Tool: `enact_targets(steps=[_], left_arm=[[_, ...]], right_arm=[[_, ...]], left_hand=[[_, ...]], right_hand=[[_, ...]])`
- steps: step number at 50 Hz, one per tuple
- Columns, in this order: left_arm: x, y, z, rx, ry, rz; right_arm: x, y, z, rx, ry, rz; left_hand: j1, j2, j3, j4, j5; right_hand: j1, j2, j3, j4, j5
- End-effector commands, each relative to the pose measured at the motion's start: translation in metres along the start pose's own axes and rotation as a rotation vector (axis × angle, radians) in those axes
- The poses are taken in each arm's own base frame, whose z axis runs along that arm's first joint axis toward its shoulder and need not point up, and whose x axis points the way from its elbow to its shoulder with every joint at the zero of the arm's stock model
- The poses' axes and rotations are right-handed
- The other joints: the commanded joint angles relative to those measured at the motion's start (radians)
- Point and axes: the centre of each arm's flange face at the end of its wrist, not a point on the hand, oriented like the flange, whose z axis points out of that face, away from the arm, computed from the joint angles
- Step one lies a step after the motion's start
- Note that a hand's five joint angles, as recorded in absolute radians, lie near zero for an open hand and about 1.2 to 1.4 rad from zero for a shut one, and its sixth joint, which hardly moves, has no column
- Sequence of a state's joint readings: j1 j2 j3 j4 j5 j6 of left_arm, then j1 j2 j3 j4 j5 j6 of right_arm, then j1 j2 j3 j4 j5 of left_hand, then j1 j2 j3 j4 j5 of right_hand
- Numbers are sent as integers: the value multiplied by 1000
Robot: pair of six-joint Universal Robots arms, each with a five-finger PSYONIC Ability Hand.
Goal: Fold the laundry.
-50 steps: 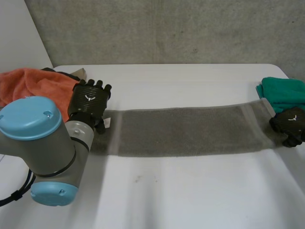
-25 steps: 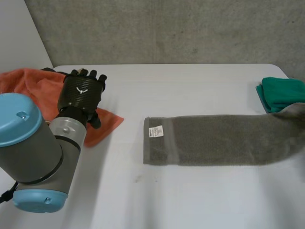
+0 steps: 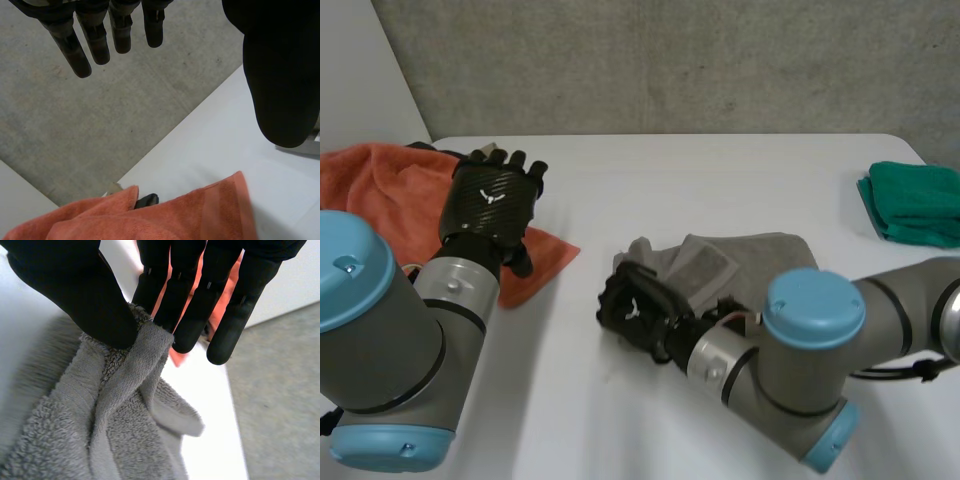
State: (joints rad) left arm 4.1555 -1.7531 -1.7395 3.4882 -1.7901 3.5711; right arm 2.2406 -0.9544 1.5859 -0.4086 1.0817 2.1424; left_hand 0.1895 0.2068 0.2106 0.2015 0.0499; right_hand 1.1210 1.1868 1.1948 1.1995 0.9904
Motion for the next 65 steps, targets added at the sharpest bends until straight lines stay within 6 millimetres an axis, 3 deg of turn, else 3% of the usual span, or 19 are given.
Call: enact_targets(steps=[1,2,6,10,13,18,21,27,36,45,52,58,62,64,65], left_arm=[[10,-8,2,44,18,-5],[12,-8,3,49,21,-4],[29,-10,10,76,49,-5],[48,-14,14,96,89,-3],[60,-16,16,108,114,-7],[84,-13,16,119,174,-3],[111,-14,13,144,254,1],[148,-5,12,164,380,3],[180,16,24,151,422,14],[184,25,48,144,359,16],[171,48,70,68,279,66],[125,67,96,-71,-21,201],[122,55,87,-48,6,180],[126,43,79,-13,50,150],[129,28,70,31,107,102]], right_arm=[[7,4,-15,-35,13,11],[26,9,-20,-63,58,16],[61,33,-39,-173,156,148],[87,48,-61,-245,248,401],[96,62,-76,-299,278,518],[95,92,-104,-418,296,599],[91,99,-113,-452,289,573],[87,101,-115,-475,273,528],[86,105,-115,-472,285,524],[87,108,-114,-474,303,511],[88,109,-114,-484,315,504],[87,110,-115,-502,325,503],[88,110,-114,-500,325,497],[88,110,-114,-500,325,497],[87,110,-114,-501,324,498]], left_hand=[[-15,-32,-36,-27,-50],[-15,-32,-36,-27,-50],[-15,-32,-36,-27,-50],[-15,-32,-36,-27,-50],[-15,-32,-36,-27,-50],[-5,-23,-26,-17,-40],[12,-5,-9,0,-23],[27,10,6,15,-8],[39,21,18,27,4],[62,45,41,50,27],[100,83,79,88,65],[112,95,91,100,77],[106,89,85,94,71],[109,92,88,97,74],[109,92,88,97,74]], right_hand=[[-759,-825,-833,-838,-803],[-946,-1012,-1020,-1025,-990],[-946,-1012,-1020,-1025,-990],[-946,-1012,-1020,-1025,-990],[-946,-1012,-1020,-1025,-990],[-946,-1012,-1020,-1025,-990],[-946,-1012,-1020,-1025,-990],[-946,-1012,-1020,-1025,-990],[-828,-893,-901,-906,-872],[-716,-782,-790,-795,-760],[-675,-741,-749,-754,-719],[-657,-723,-731,-736,-701],[-640,-706,-714,-718,-684],[-631,-697,-705,-709,-675],[-631,-697,-705,-709,-675]])
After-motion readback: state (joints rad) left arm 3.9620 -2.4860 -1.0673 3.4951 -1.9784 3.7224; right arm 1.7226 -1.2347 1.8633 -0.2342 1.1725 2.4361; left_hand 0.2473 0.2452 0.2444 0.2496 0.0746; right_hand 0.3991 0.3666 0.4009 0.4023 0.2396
